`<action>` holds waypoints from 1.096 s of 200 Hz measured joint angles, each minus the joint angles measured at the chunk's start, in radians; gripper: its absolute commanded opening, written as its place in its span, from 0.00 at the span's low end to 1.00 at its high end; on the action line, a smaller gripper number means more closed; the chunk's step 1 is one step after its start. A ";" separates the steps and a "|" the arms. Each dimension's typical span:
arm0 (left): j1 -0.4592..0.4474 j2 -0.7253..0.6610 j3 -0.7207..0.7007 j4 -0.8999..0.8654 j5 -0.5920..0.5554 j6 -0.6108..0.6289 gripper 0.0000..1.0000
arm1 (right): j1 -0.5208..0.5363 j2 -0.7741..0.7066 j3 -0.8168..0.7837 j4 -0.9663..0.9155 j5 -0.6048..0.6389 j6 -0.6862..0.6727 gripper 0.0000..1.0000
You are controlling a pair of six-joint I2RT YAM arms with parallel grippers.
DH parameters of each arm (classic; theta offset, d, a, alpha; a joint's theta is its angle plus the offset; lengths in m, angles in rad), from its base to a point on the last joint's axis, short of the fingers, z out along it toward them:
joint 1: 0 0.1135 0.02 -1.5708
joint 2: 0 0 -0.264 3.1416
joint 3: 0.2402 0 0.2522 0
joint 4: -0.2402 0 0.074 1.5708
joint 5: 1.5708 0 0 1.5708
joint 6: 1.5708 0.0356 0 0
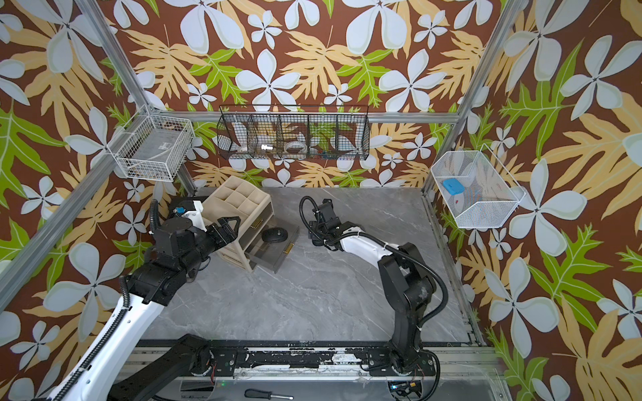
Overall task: Take the mice out of the drawer
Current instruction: Place the mouse at the center of the board, then adjust the mouse in the drawer.
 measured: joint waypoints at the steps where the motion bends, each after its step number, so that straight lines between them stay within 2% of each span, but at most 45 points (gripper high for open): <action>1: 0.000 0.000 0.000 0.000 0.000 0.001 0.85 | 0.000 -0.003 0.000 0.000 0.000 -0.001 0.78; 20: 0.000 -0.004 0.000 -0.009 -0.016 0.007 0.85 | 0.002 -0.064 0.005 -0.001 -0.018 -0.053 0.77; 51: 0.000 -0.002 -0.006 -0.015 -0.029 0.007 0.85 | 0.001 -0.104 0.045 -0.011 -0.138 -0.201 0.74; 95: 0.000 0.011 -0.016 -0.008 -0.042 -0.019 0.85 | 0.024 -0.076 0.127 -0.060 -0.391 -0.462 0.72; 119: 0.000 0.015 -0.021 -0.001 -0.050 -0.034 0.85 | 0.035 -0.031 0.184 -0.114 -0.475 -0.577 0.70; 170: 0.000 0.027 -0.033 0.016 -0.072 -0.052 0.85 | 0.077 0.094 0.323 -0.213 -0.536 -0.722 0.64; 219: 0.000 0.039 -0.033 0.024 -0.078 -0.063 0.85 | 0.106 0.226 0.483 -0.283 -0.526 -0.737 0.64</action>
